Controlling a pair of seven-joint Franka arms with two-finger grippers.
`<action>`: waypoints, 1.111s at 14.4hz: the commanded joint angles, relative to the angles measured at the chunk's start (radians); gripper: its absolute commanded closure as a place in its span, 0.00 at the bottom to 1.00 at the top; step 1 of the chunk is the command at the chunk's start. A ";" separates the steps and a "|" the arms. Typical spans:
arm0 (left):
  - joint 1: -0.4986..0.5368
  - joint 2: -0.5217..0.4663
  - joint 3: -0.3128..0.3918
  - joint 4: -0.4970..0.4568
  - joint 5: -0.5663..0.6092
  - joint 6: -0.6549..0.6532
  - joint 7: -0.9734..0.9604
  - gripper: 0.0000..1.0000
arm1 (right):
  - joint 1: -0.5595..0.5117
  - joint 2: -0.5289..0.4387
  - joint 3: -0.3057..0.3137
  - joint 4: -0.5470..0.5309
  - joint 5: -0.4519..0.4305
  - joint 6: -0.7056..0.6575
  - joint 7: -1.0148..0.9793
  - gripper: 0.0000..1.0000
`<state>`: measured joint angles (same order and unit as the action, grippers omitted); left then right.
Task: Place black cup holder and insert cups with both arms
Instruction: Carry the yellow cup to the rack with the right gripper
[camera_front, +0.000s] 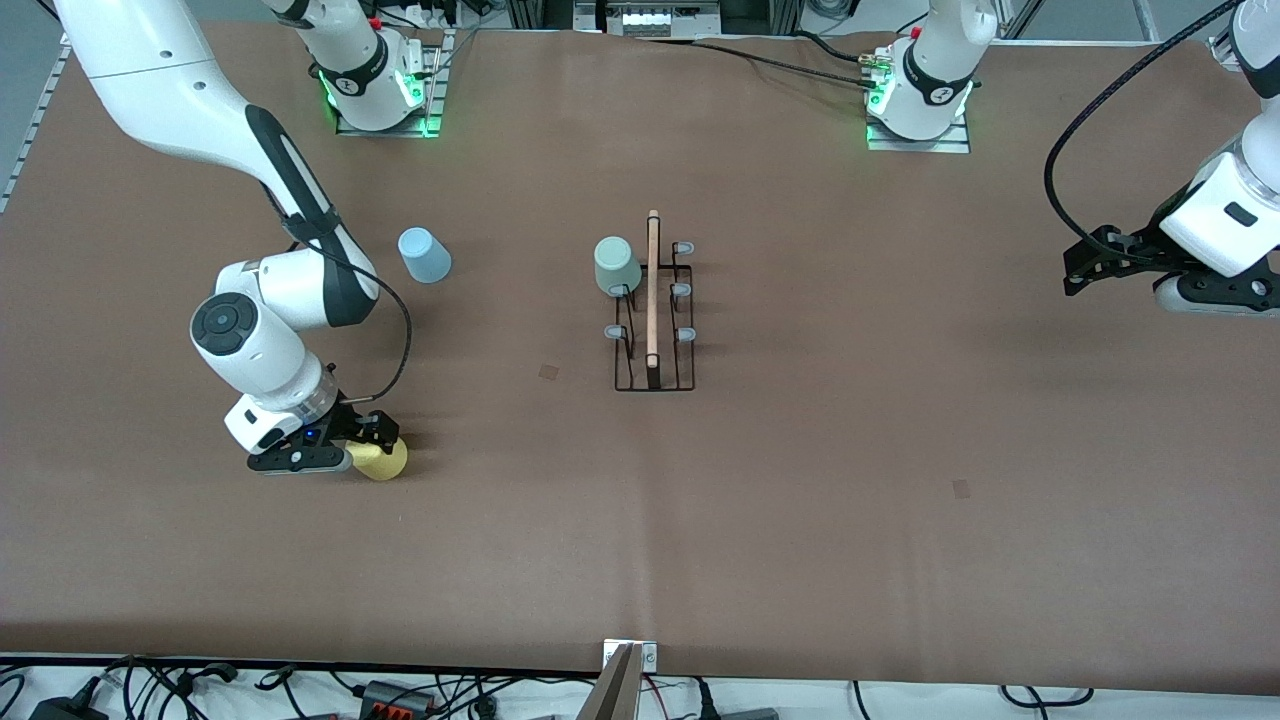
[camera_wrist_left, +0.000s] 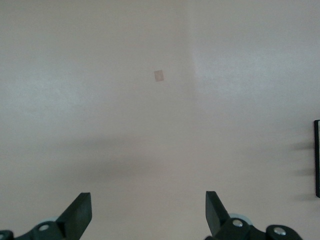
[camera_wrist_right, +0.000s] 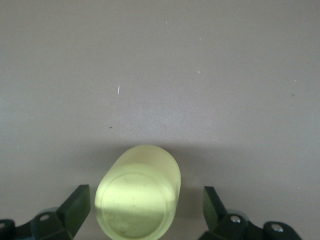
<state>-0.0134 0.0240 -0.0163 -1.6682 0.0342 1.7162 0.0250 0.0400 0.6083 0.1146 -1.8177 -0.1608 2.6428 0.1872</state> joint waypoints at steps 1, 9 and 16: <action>0.003 0.011 -0.005 0.030 0.020 -0.024 -0.011 0.00 | 0.012 0.007 -0.004 0.005 -0.003 0.000 0.003 0.23; 0.003 0.013 -0.005 0.030 0.020 -0.024 -0.013 0.00 | 0.095 -0.180 0.002 0.052 -0.002 -0.330 0.014 1.00; 0.001 0.013 -0.005 0.030 0.020 -0.024 -0.011 0.00 | 0.360 -0.262 0.046 0.172 0.129 -0.547 0.504 1.00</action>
<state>-0.0123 0.0241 -0.0163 -1.6678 0.0348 1.7150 0.0237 0.3315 0.3208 0.1560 -1.6927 -0.0582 2.1026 0.5714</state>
